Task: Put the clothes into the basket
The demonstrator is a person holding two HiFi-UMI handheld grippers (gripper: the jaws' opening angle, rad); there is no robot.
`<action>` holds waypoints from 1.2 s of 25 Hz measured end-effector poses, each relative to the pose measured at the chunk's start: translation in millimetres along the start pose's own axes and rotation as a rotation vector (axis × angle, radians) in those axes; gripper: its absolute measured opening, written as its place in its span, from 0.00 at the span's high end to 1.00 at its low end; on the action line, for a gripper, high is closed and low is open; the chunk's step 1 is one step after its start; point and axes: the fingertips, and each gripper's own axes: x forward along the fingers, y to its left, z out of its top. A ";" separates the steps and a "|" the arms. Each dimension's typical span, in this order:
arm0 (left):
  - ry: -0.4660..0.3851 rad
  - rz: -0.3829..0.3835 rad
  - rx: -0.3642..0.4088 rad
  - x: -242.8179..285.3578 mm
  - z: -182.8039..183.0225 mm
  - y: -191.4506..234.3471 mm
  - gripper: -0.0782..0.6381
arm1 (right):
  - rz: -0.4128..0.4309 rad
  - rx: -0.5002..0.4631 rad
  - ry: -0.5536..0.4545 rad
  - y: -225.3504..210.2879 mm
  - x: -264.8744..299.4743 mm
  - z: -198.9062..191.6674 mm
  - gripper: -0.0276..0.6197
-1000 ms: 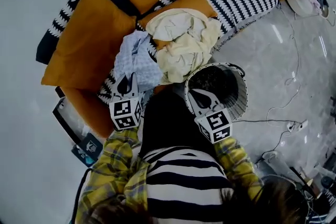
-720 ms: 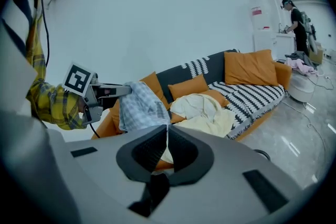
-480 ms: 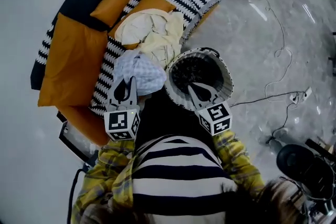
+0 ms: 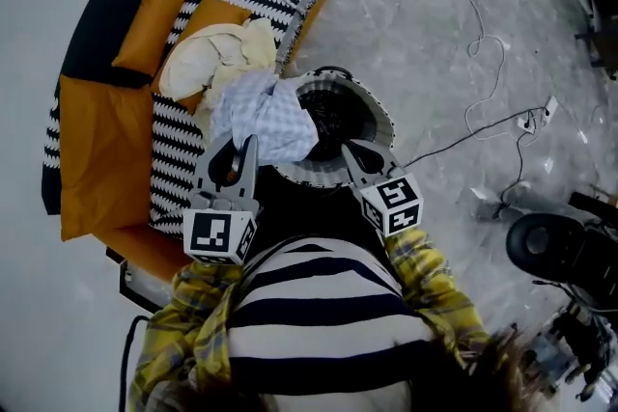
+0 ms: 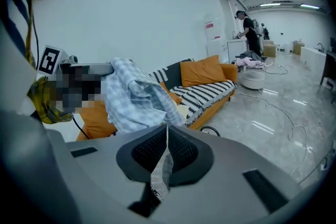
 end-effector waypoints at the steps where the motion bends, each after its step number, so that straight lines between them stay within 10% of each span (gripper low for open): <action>1: 0.001 -0.033 0.008 5.4 -0.4 -10.6 0.80 | -0.015 0.009 -0.004 -5.2 -4.6 -2.4 0.91; 14: 0.288 -0.341 0.153 83.6 -89.2 -110.8 0.80 | -0.120 0.101 -0.028 -38.7 -41.8 -32.5 0.91; 21: 0.365 -0.345 0.218 89.0 -119.9 -120.2 0.63 | -0.141 0.127 -0.031 -44.3 -48.5 -40.1 0.91; 30: 0.351 -0.255 0.167 83.7 -117.5 -99.3 0.72 | -0.099 0.112 -0.038 -42.4 -40.6 -36.6 0.91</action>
